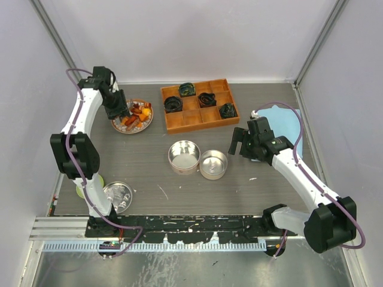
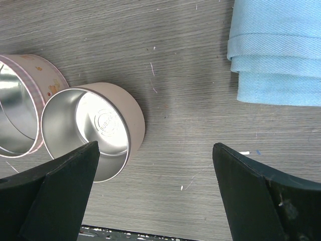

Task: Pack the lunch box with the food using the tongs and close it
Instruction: Pick up the fake food from the plate.

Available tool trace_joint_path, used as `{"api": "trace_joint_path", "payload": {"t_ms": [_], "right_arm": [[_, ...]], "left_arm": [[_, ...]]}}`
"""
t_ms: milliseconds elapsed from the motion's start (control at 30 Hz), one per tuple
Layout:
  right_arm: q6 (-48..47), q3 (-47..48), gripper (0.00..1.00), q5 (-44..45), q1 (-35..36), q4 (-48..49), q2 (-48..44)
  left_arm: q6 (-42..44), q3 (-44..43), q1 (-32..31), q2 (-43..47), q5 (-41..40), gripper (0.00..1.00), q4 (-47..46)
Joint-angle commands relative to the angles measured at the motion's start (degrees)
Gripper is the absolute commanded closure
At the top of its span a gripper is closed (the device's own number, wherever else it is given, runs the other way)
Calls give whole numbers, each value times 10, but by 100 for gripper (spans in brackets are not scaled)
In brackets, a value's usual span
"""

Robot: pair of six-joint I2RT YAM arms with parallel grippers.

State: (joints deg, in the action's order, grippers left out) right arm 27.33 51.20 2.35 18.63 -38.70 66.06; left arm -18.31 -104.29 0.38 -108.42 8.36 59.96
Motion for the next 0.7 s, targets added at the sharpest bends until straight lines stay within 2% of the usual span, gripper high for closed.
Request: {"api": "trace_joint_path", "payload": {"t_ms": [0,167,667], "right_arm": [[2,18,0,4,-3,11,2],[2,16,0,5,-3,11,0],[0,14,0,7,-3,11,2]], "left_arm": [[20,-40,1,-13,1,57,0],[35,-58,-3,-33,-31,59,22],[51,-143,-22,-89,-46,61,92]]}}
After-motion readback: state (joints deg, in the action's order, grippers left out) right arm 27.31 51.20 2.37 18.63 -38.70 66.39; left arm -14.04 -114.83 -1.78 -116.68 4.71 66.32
